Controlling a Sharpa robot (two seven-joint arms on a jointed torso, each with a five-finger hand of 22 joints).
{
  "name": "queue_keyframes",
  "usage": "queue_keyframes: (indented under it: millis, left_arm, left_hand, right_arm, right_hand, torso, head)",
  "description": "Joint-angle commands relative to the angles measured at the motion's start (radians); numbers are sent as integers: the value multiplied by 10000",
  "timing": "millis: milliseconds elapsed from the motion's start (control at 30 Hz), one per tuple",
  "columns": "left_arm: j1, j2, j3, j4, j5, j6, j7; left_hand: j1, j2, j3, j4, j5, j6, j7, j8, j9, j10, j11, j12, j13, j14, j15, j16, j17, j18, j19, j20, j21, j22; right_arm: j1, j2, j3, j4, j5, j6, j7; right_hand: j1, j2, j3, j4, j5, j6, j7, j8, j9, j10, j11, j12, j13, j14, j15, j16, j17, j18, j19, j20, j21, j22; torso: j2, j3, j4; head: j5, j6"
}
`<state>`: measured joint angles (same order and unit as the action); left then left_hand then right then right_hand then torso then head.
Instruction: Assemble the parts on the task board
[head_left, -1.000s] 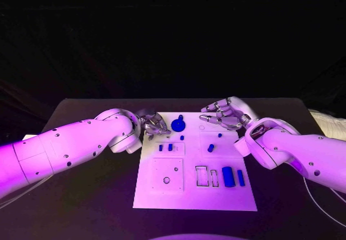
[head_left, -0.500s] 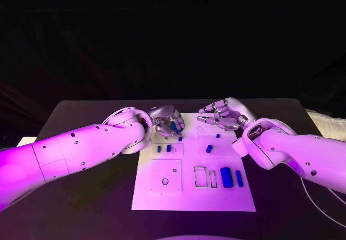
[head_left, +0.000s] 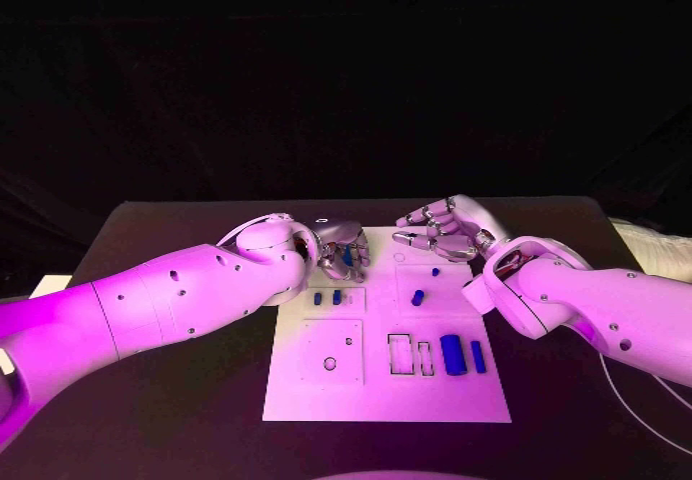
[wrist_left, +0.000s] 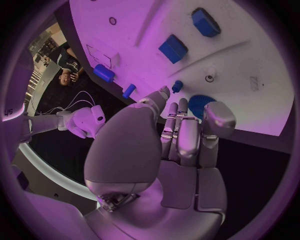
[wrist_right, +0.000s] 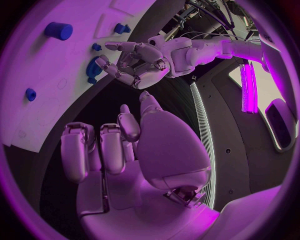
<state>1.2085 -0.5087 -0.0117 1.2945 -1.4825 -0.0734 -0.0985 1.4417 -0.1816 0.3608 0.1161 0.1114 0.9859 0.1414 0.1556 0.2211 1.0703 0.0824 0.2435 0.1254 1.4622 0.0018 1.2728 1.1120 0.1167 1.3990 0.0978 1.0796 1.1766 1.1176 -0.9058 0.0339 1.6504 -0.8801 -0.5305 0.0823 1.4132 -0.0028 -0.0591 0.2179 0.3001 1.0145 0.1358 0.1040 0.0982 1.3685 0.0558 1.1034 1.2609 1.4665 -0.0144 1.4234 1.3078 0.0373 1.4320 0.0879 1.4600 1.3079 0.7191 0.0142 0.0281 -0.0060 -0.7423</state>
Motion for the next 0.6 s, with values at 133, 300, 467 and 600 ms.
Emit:
queue_keyframes:
  millis: [133, 300, 467, 600]
  left_arm:
    - [5, 160, 2, -137, -629, 559, -340]
    - [0, 289, -9, -285, -733, 767, -418]
    - [-9, 393, -29, -387, -756, 873, -438]
    - [-16, 463, -48, -446, -764, 954, -440]
  left_hand:
    - [39, 127, 78, -99, -10, 193, -21, -72, -69, 225, -33, -132, -101, 234, -88, 7, -151, -155, 180, -24, 343, 281]
    - [108, 170, 205, -170, -4, 360, -51, -105, -130, 407, -65, -241, -196, 229, -121, -60, -334, -194, 264, -54, 545, 457]
    - [129, 198, 322, -223, -2, 481, -62, -152, -190, 558, -83, -349, -275, 235, -140, -65, -417, -220, 308, -74, 670, 573]
    - [131, 218, 407, -263, -5, 587, -78, -178, -229, 694, -105, -420, -323, 236, -156, -79, -505, -242, 345, -90, 783, 677]
  right_arm:
    - [-6, 20, 0, 10, -48, 15, 51]
    - [-6, 26, 0, 11, -50, 15, 51]
    - [-6, 34, 0, 11, -51, 20, 55]
    - [-6, 40, 0, 10, -51, 24, 58]
  right_hand:
    - [-85, 31, -45, -8, 60, -5, -3, -6, 14, 12, -79, 21, -16, 507, -89, -56, 43, 108, -67, 9, -42, 777]
    - [-85, 31, -45, -8, 60, -5, -3, -6, 14, 12, -79, 21, -16, 507, -89, -56, 43, 108, -67, 9, -42, 777]
    - [-85, 31, -45, -8, 60, -5, -3, -6, 14, 12, -79, 21, -16, 507, -89, -56, 43, 108, -67, 9, -42, 777]
    - [-85, 31, -45, -8, 60, -5, -3, -6, 14, 12, -79, 21, -16, 507, -89, -56, 43, 108, -67, 9, -42, 777]
  torso:
    - [2, -4, 3]
    - [-6, 2, 10]
    - [-4, -7, 5]
    - [-6, 4, 5]
  head:
    - [-9, -16]
    - [-16, -37]
    - [-28, -37]
    - [-27, -45]
